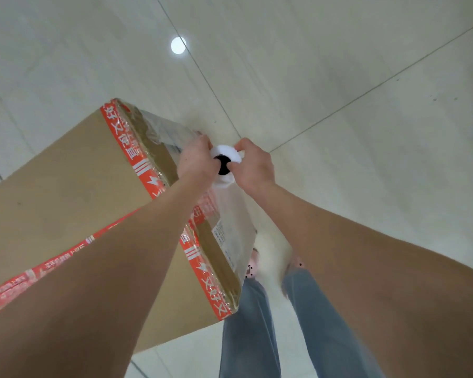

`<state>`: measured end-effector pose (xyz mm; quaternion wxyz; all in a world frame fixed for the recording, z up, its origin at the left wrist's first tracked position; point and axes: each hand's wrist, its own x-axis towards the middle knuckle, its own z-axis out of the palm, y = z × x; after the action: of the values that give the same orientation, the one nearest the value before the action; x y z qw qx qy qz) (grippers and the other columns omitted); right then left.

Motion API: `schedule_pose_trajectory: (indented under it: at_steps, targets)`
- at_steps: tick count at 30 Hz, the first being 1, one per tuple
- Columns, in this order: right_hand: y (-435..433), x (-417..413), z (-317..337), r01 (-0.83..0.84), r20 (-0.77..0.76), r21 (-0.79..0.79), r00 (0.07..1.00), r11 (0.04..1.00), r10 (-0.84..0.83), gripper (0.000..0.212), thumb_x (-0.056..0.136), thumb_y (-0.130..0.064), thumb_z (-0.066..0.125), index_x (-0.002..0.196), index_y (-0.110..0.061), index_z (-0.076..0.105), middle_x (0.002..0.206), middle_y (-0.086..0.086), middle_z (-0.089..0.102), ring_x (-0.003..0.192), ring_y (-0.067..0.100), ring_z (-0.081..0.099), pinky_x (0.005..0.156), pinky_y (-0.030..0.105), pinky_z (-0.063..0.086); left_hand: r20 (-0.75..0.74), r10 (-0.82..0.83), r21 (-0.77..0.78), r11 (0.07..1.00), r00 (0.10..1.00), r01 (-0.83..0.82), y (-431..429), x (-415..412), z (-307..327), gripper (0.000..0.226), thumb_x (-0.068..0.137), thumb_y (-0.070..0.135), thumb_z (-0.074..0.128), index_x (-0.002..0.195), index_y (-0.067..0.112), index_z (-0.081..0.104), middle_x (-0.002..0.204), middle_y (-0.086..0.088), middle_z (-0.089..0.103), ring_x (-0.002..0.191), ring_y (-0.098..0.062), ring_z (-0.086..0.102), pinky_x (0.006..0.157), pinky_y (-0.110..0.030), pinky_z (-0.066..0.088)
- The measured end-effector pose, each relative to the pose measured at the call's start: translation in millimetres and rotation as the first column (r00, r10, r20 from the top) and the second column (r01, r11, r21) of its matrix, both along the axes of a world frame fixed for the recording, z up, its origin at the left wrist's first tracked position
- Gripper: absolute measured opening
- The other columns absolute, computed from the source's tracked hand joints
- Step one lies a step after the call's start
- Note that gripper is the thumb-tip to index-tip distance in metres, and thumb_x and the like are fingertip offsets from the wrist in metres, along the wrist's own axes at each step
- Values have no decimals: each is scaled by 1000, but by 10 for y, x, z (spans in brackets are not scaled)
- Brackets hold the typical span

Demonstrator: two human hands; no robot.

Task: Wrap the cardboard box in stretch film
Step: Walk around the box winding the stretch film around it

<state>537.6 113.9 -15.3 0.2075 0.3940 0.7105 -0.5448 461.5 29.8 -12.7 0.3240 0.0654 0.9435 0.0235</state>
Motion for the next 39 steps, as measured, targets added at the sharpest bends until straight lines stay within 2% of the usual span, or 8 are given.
schedule_pose_trajectory:
  at_steps: [9,14,20,24,27,30,35,39]
  targets:
    - [-121,-51,-18,5,52,32,999,999,-6,23,86,-11,55,106,-23,54,91,4,57,83,28,58,64,29,42,2,-19,-51,999,1000,19,-22,18,-23,21,87,8,55,107,6,53,109,-16,58,101,-36,58,72,-37,44]
    - [-119,-85,-3,-48,76,67,996,997,43,28,87,-11,56,113,-21,54,96,3,58,89,27,59,75,35,49,33,-69,-81,994,997,71,-30,-15,10,23,87,9,56,109,6,51,111,-17,57,104,-37,57,76,-39,45]
    - [-5,-187,41,-172,67,147,984,974,163,32,87,-14,53,116,-25,59,109,4,65,99,26,61,85,35,48,24,-362,-61,930,932,363,76,-84,93,32,90,9,52,121,8,45,121,-14,47,98,-34,58,65,-36,36]
    - [0,-156,-10,-57,162,85,986,995,43,33,83,-23,64,113,-21,49,111,3,58,89,21,56,72,29,39,14,-451,-63,890,892,451,108,-106,85,29,90,8,53,118,12,48,113,-8,49,96,-28,57,61,-32,35]
    - [13,-200,-61,-122,189,95,977,988,103,25,80,-21,63,101,-21,48,103,5,59,86,23,57,70,32,42,44,-460,-27,887,887,461,125,-190,69,21,90,9,50,111,12,52,108,-8,51,95,-30,57,61,-35,35]
    - [51,-345,-29,-174,124,177,980,969,154,24,82,-16,56,105,-23,53,105,4,58,88,26,59,73,35,45,55,-361,59,932,931,358,135,-334,56,12,87,10,51,99,10,53,101,-9,52,92,-32,58,61,-34,36]
    - [201,-593,-1,-282,46,307,958,909,282,37,87,-10,50,119,-28,54,119,0,52,93,25,58,71,28,33,73,83,149,984,994,-93,127,-461,7,11,82,11,56,93,10,55,86,-5,52,79,-24,51,63,-30,36]
    - [206,-640,-25,-118,67,212,992,970,106,34,87,-22,60,119,-22,48,119,1,49,89,24,57,71,30,39,128,340,164,919,932,-358,95,-464,-76,14,81,20,61,87,11,53,83,-7,60,84,-27,60,58,-27,34]
